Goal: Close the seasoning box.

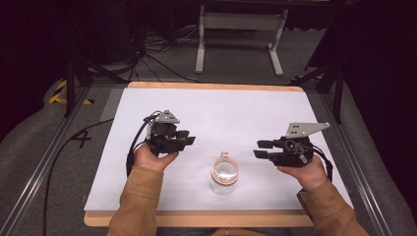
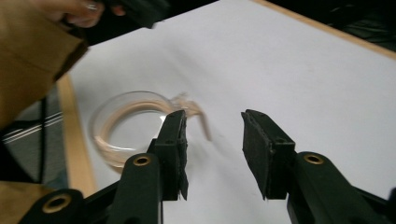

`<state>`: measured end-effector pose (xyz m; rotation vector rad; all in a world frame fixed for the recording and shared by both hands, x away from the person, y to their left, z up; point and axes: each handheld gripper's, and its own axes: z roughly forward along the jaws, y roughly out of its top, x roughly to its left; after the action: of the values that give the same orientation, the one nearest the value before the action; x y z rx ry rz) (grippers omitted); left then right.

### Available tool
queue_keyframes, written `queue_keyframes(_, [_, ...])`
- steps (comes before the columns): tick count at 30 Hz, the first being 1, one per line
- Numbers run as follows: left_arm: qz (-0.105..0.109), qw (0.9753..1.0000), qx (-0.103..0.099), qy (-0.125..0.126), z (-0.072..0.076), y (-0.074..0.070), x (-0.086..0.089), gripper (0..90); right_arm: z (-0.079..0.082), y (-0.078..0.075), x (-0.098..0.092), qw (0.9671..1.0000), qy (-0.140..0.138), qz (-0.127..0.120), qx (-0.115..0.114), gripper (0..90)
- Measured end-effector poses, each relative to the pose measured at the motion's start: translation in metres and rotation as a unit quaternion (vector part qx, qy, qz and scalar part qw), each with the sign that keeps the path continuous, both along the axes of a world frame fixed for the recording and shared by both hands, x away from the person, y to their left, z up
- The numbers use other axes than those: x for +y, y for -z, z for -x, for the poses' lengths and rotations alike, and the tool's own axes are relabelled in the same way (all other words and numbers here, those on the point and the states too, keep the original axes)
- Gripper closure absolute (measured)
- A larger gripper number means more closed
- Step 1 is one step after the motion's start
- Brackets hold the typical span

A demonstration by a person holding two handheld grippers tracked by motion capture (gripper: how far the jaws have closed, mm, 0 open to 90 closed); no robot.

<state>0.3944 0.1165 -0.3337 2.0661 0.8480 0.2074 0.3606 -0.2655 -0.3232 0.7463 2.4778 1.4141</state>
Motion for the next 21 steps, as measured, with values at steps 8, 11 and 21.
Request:
queue_keyframes(8, [-0.001, 0.9994, 0.001, -0.034, -0.013, 0.019, 0.011, 60.1, -0.022, 0.014, -0.043, 0.9950, 0.092, 0.014, -0.037, 49.8])
queue_keyframes(11, [-0.002, 0.9991, 0.000, -0.041, -0.017, 0.026, 0.015, 58.8, -0.030, 0.023, -0.053, 0.9928, 0.114, 0.018, -0.031, 47.3])
queue_keyframes(21, [-0.009, 0.9982, 0.023, -0.054, -0.031, 0.053, 0.023, 53.2, -0.056, 0.067, -0.076, 0.9852, 0.163, 0.047, 0.023, 45.0])
